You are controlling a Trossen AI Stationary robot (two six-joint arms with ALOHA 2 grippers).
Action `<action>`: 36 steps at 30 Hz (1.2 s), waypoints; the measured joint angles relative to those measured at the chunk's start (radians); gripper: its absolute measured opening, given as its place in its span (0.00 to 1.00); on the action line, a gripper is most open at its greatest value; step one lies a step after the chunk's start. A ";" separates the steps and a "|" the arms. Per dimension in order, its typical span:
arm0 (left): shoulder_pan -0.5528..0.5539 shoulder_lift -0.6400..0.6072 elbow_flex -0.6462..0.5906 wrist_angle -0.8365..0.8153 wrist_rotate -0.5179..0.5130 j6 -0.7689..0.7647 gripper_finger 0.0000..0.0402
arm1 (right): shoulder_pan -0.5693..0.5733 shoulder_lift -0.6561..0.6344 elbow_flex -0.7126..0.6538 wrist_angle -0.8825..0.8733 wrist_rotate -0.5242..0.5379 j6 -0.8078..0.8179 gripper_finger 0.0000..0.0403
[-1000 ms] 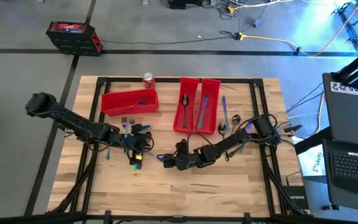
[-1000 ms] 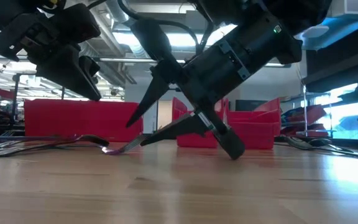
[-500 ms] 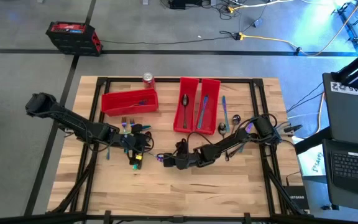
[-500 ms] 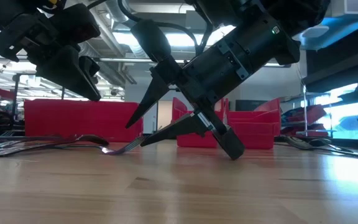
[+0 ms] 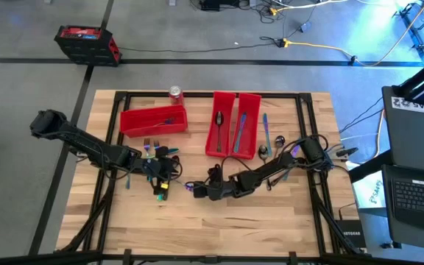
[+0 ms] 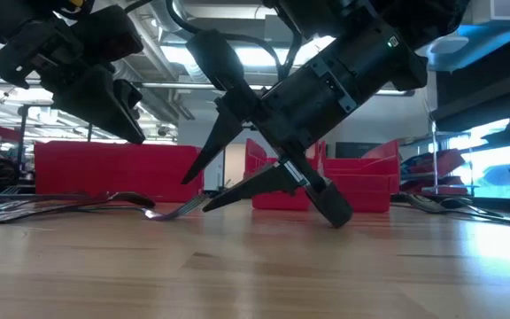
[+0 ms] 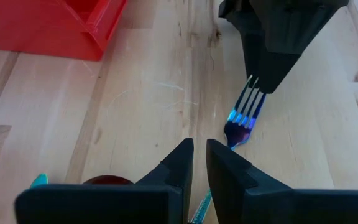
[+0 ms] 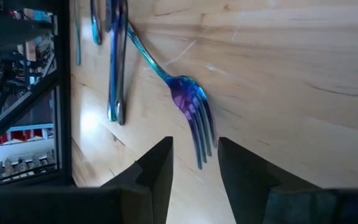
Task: Sort silverware
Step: Put the blue fork into the left red bin
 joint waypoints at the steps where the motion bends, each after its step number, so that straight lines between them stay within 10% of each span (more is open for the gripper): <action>1: 0.000 0.000 0.000 0.000 -0.004 0.000 0.08 | 0.001 0.000 0.000 -0.008 -0.001 0.000 0.27; 21: 0.000 0.000 0.000 0.000 -0.027 -0.004 0.08 | -0.001 0.005 -0.002 -0.011 -0.002 0.000 0.27; 36: 0.000 0.030 0.000 0.002 -0.030 -0.020 0.08 | -0.008 0.005 -0.002 -0.009 0.029 0.001 0.00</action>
